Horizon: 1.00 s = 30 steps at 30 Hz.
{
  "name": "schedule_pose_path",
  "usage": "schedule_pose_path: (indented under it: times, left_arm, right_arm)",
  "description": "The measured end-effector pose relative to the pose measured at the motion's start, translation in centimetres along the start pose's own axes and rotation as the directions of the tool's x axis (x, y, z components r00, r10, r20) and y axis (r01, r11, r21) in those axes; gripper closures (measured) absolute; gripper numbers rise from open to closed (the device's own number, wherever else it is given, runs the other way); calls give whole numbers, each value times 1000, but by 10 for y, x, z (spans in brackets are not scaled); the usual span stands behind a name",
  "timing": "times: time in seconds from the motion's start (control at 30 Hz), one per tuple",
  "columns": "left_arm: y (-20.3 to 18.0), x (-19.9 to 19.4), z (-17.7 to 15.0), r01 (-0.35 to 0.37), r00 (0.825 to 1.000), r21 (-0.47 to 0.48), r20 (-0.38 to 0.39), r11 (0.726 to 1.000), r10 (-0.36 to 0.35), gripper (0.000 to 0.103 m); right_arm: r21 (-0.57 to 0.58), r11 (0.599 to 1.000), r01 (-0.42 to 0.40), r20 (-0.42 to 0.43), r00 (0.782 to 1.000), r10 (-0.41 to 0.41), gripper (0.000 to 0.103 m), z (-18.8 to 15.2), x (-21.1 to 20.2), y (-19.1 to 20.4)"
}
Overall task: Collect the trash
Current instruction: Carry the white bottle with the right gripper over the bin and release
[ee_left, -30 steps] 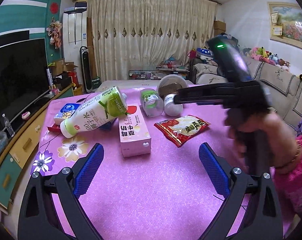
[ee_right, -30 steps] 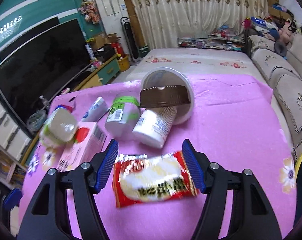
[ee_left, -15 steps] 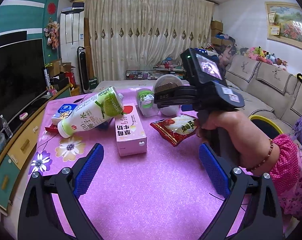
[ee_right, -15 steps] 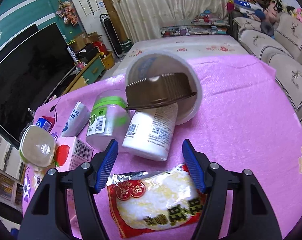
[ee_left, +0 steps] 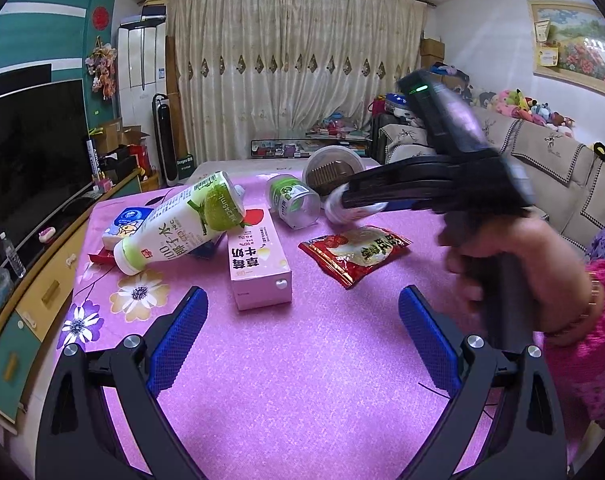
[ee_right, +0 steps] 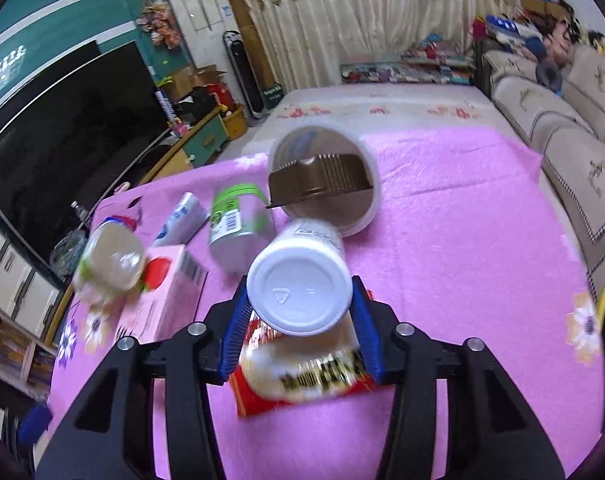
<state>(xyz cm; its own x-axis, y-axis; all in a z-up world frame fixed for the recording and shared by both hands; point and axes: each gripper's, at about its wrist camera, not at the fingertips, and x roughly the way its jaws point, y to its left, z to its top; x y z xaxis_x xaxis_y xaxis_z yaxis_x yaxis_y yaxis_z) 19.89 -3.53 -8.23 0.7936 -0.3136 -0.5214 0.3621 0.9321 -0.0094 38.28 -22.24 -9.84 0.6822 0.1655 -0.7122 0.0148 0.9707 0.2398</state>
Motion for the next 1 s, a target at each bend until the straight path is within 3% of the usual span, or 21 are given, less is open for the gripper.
schedule_pose_path:
  times: [0.37,0.6,0.83,1.0]
  left_arm:
    - [-2,1,0,1,1000,10,-1,1000,-1,8]
    - [-5,2,-1,2,1000,27,-8,1000,-2,8]
    - [-11,4,-1,11,1000,50,-15,999,-11,8]
    - [-18,6,-2,70,997,62,-33,996,-68,8]
  right_arm:
    - [-14,997,-72,41,997,73,58,-31,-73,-25]
    - [16,997,-70,89,994,68,58,-39,-117,-54]
    - [118,989,89,141,984,-105,58,-52,-156,-132]
    - [249,935,255,93,954,-285,58,-76,-162,-214]
